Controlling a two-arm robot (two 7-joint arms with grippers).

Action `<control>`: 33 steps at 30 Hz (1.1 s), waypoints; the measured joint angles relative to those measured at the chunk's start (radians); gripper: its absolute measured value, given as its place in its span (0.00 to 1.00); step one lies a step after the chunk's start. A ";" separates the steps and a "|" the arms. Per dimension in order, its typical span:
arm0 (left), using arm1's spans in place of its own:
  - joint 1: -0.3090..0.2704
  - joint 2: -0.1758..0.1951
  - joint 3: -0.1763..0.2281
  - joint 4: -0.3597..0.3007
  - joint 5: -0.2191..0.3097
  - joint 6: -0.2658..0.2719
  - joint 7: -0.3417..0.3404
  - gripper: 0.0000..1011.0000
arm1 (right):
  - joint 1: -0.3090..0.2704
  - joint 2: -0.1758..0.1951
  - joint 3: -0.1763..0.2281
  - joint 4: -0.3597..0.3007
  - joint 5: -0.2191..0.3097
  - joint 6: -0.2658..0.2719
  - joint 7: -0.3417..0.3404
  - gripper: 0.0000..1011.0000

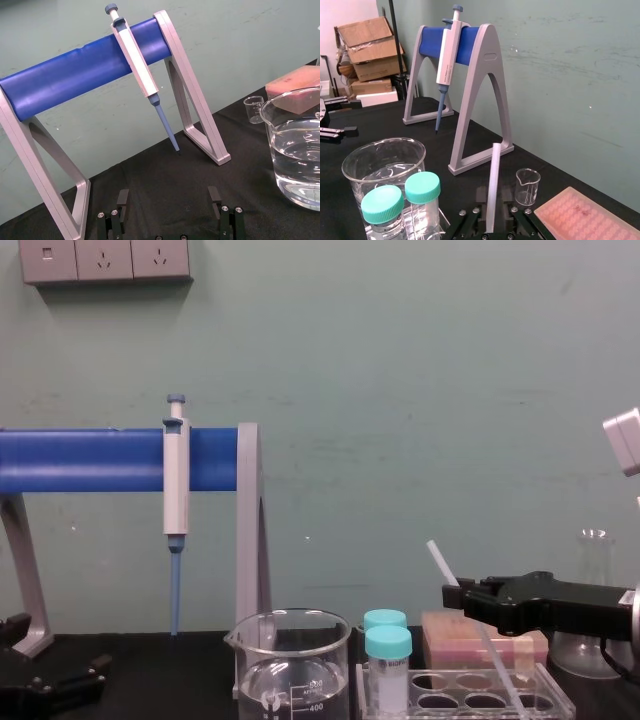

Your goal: Pick up the stirring rod with one hand, then place it down.

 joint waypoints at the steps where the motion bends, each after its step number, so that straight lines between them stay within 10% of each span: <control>1: 0.000 0.000 0.000 0.000 0.000 0.000 0.000 0.99 | 0.000 0.000 0.000 0.000 0.000 0.000 0.000 0.20; 6: 0.000 0.000 0.000 0.000 0.000 0.000 0.000 0.99 | 0.000 0.000 0.000 0.000 0.000 0.000 0.000 0.07; 33: 0.000 0.000 0.000 0.000 0.000 0.000 0.000 0.99 | -0.028 0.010 0.010 -0.061 -0.006 0.016 -0.033 0.07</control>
